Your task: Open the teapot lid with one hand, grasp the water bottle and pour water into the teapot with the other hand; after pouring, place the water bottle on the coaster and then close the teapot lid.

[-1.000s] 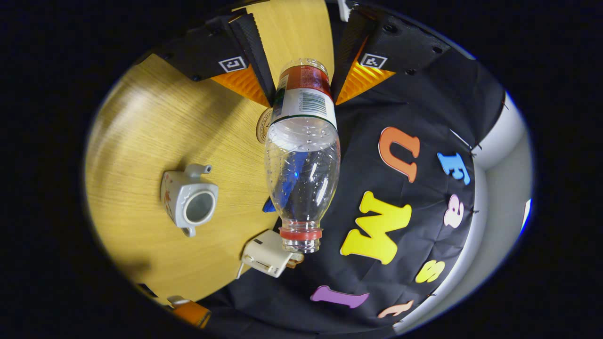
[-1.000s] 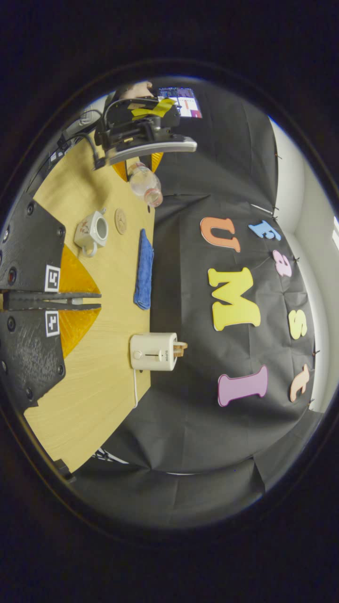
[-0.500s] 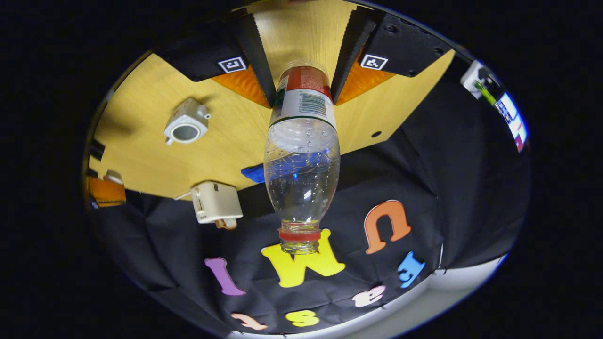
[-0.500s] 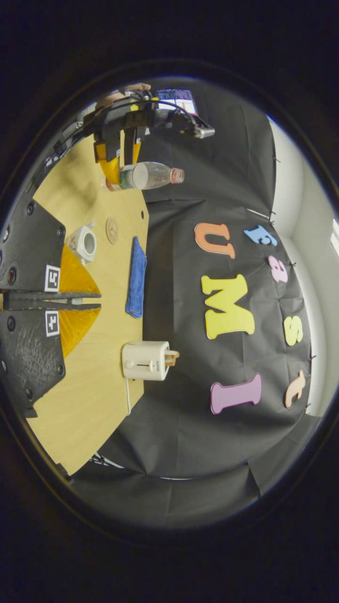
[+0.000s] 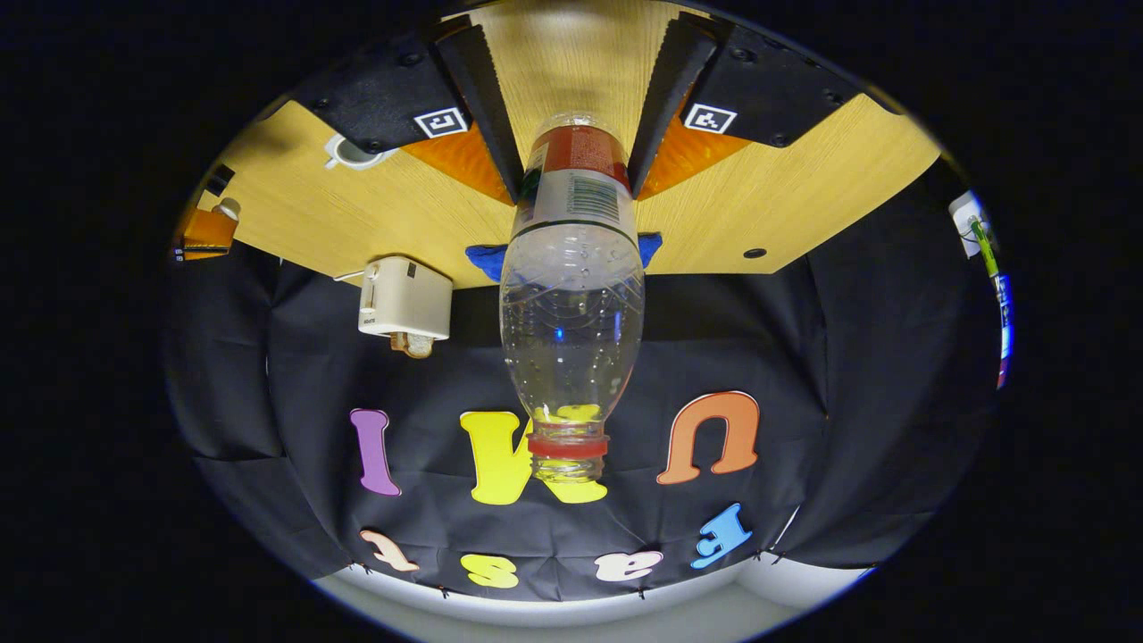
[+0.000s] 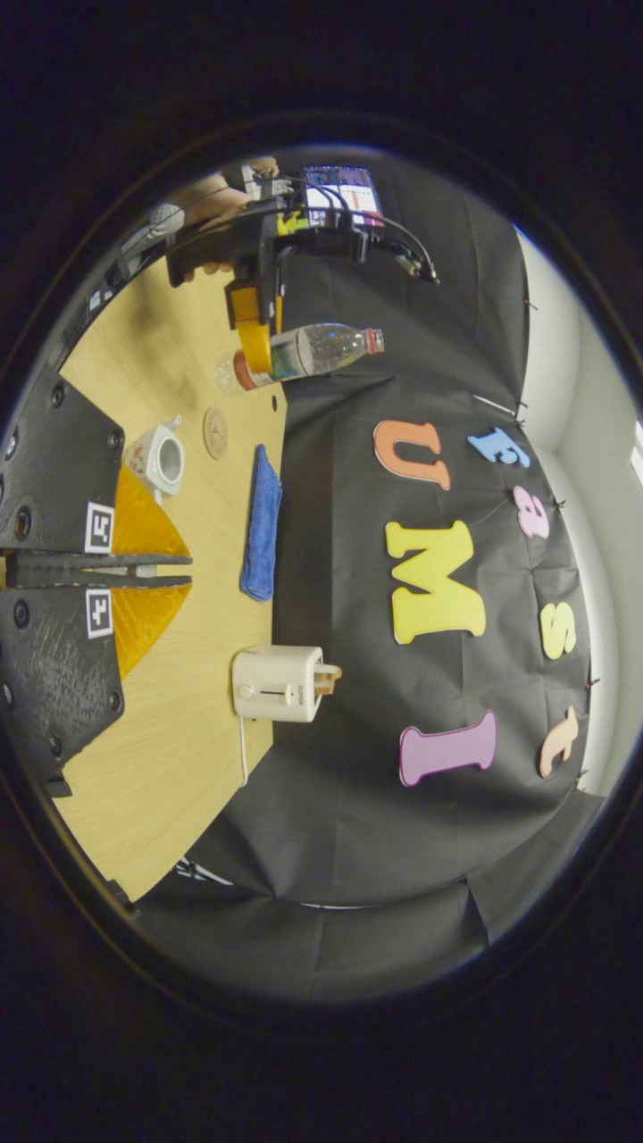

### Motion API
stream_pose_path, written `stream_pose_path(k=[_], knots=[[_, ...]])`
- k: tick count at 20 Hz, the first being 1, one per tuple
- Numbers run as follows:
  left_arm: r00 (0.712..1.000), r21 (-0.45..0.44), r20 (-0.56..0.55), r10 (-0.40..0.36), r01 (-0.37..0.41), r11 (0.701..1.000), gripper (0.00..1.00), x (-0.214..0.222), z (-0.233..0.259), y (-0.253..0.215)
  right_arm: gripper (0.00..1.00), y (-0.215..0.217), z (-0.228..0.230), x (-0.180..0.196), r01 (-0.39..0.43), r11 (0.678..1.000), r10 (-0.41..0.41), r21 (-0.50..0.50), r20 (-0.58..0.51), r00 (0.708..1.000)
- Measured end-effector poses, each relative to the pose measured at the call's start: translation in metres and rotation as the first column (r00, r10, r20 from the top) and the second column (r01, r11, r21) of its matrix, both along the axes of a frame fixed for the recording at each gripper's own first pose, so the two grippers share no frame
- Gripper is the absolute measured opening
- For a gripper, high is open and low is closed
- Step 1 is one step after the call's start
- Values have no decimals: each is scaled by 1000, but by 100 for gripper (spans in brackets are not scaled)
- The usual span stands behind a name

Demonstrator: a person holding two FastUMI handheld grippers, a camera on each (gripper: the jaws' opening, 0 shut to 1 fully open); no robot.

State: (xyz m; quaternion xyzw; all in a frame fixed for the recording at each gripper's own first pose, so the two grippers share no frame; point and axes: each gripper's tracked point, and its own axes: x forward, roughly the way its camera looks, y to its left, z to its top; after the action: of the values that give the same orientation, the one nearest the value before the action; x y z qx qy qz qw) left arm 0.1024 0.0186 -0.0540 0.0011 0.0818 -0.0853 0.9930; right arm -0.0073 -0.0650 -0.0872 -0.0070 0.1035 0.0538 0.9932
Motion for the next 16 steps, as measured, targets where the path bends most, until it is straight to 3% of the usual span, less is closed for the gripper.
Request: stream_pose_path(k=[6,16], knots=[[1000,-43,-26,-8,6,999,73,63,-14,7,0,-12,-5,6,24,1000,-24,-3,-6,1000],[994,-44,-114,3,-9,999,75,93,-56,10,0,-24,-23,13,49,999,-49,-3,-48,998]])
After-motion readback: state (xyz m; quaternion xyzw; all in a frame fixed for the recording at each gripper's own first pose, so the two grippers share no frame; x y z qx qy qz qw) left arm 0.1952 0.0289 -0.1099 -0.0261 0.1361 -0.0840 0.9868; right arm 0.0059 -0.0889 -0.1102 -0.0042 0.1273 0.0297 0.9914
